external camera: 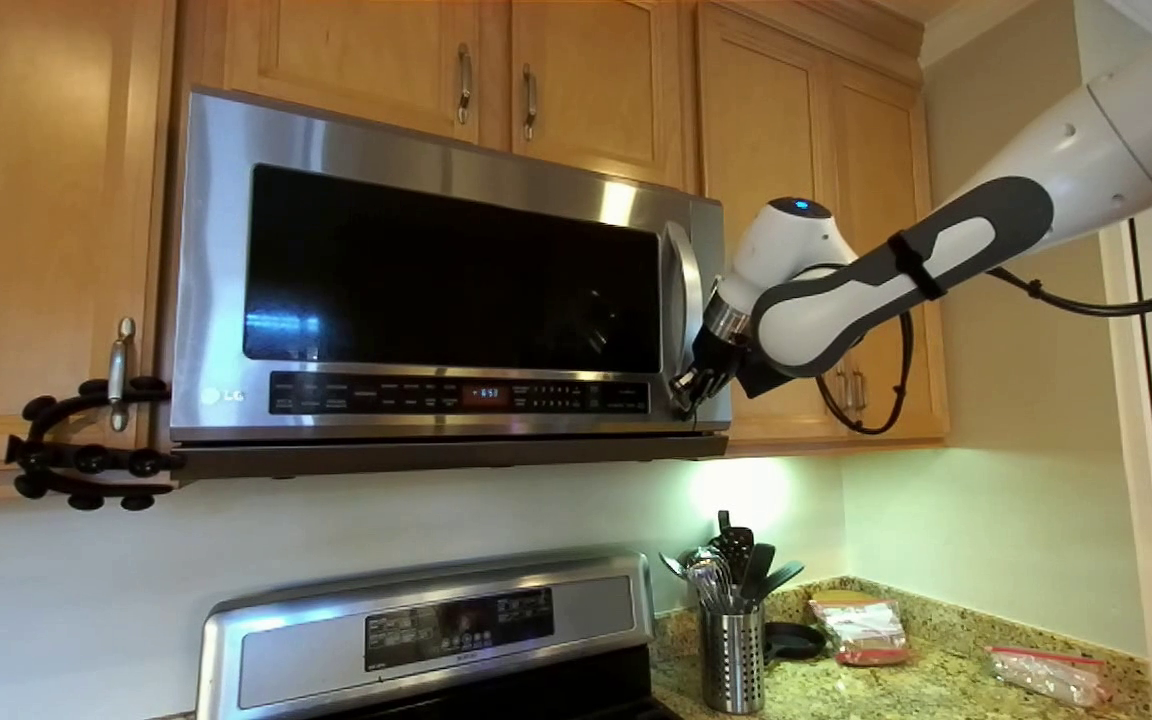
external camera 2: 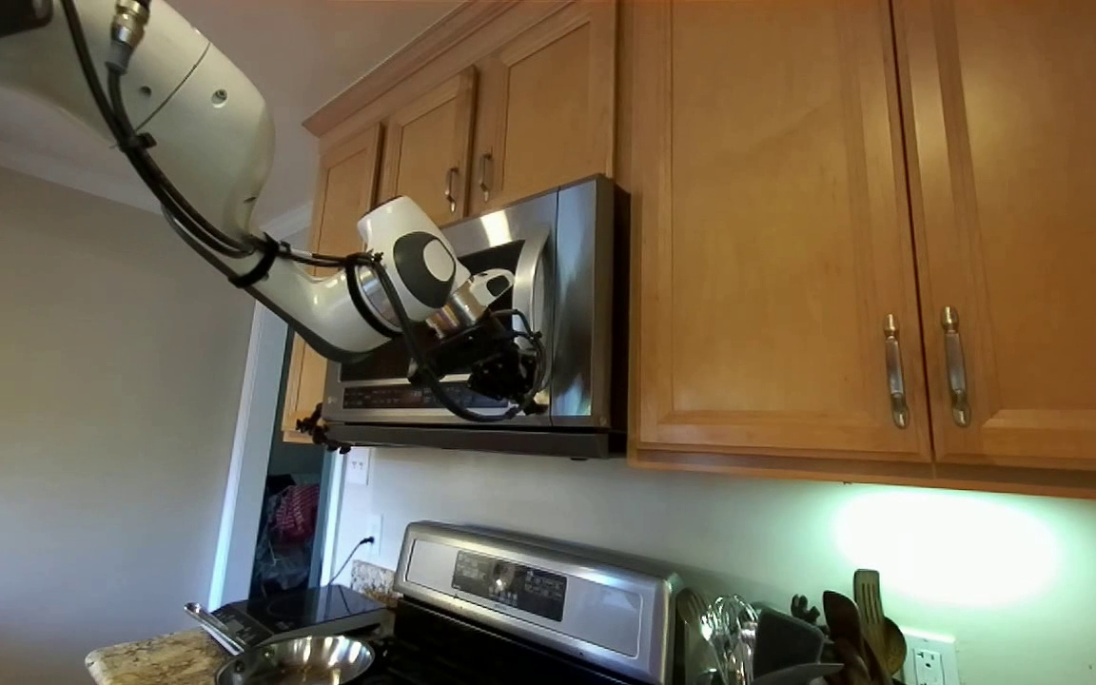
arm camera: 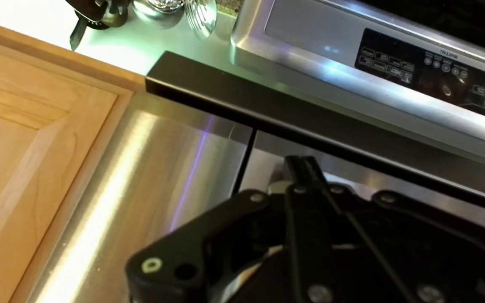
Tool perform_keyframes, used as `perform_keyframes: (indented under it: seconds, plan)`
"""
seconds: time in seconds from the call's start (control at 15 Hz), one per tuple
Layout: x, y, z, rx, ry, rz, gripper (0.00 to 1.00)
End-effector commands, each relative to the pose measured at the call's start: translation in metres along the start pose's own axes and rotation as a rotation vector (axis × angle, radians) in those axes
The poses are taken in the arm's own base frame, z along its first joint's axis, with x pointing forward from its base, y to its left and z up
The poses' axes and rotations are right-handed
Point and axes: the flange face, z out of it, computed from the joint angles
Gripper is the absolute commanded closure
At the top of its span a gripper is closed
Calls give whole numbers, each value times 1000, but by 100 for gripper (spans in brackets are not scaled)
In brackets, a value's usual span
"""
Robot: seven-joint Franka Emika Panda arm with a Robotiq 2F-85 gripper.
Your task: Close the microwave door
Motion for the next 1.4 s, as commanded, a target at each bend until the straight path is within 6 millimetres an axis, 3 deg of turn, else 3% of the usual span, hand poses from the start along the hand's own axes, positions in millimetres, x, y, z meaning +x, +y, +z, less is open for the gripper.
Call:
perform_keyframes:
  seconds: [0.0, 0.2, 0.47, 0.73, 0.8, 0.87, 1.07, 1.33]
  plan:
    - [12, 1, 25, -9, 8, -20, 96]
    - [-1, -15, 7, 19, -62, -15, 96]
    - [-31, -53, -18, 120, -237, -5, 96]
    - [-54, -78, -58, 187, -439, 0, 97]
    - [-61, -79, -68, 191, -495, 5, 92]
    - [-66, -79, -78, 193, -547, 8, 71]
    - [-86, -72, -104, 240, -675, 28, 52]
    - [-103, -65, -126, 288, -742, 70, 28]
